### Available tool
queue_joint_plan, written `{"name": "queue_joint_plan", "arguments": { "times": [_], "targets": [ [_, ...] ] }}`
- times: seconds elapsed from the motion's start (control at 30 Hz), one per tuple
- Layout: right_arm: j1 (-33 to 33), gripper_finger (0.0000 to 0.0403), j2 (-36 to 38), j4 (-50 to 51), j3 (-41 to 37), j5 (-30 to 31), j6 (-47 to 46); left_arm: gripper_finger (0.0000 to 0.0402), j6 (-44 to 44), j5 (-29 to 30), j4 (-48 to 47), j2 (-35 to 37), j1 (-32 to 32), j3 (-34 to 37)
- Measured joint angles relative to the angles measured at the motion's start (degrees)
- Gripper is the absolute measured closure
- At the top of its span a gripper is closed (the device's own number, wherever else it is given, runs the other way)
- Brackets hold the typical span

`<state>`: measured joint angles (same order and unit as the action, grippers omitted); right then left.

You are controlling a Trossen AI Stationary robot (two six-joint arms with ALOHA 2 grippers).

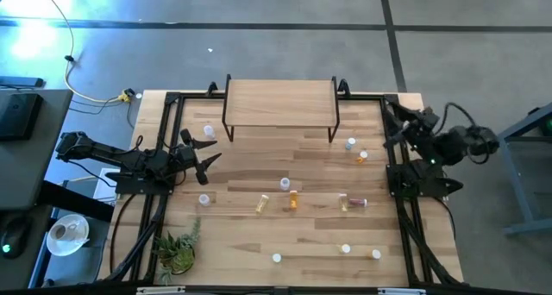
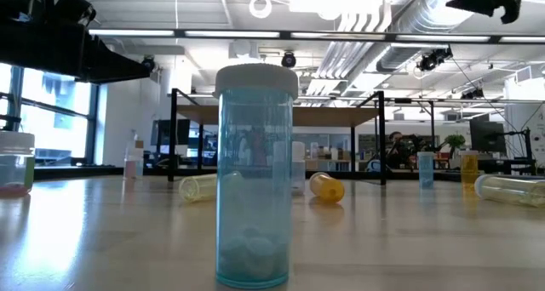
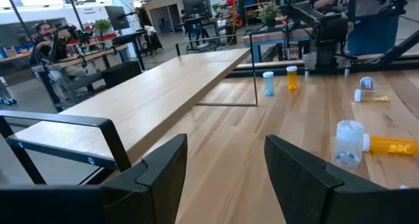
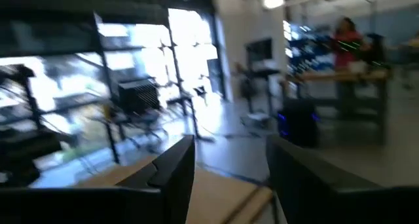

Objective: Pick and place medicine bottles onto shelf by color
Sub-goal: Put the top right orange pill bottle on the shelf

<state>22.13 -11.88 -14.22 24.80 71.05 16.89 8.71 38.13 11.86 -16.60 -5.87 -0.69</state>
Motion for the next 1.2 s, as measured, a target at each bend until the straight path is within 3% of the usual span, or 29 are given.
{"name": "queue_joint_plan", "arguments": {
  "times": [0.07, 0.13, 0.33, 0.47, 0.6, 0.9, 1.07, 1.2],
  "targets": [
    [0.0, 0.0209, -1.68, 9.41, 3.76, 3.6, -6.68, 0.0206, -0.02, 0.0, 0.0, 0.0, 0.0, 0.01],
    [0.02, 0.0196, -2.95, 19.74, 7.01, 3.43, -15.62, 0.0206, 0.04, 0.01, 0.0, 0.0, 0.0, 0.0],
    [0.0, 0.0176, -5.46, 45.9, 11.52, -1.63, -47.1, 0.0206, 0.02, 0.02, 0.0, 0.0, 0.0, 0.0],
    [0.0, 0.0176, -7.45, 53.3, 10.84, -6.69, -60.58, 0.0206, 0.03, 0.02, 0.0, 0.0, 0.0, 0.0],
    [0.0, 0.0176, -11.41, 54.28, 10.38, -11.36, -63.36, 0.0206, -0.11, 0.02, -0.02, 0.0, 0.0, 0.01],
    [-0.57, 0.0176, -20.5, 53.12, 12.23, -15.2, -62.71, 0.0206, -0.13, 0.02, -0.02, 0.0, 0.0, 0.01],
    [-6.09, 0.0176, -23.49, 55.87, 18.24, -18.76, -56.5, 0.0206, -0.13, 0.02, -0.02, 0.0, 0.0, 0.02],
    [-12.7, 0.0176, -25.07, 63.59, 23.54, -21.85, -54.24, 0.0206, -0.13, 0.09, -0.02, 0.0, 0.0, 0.0]
  ]
}}
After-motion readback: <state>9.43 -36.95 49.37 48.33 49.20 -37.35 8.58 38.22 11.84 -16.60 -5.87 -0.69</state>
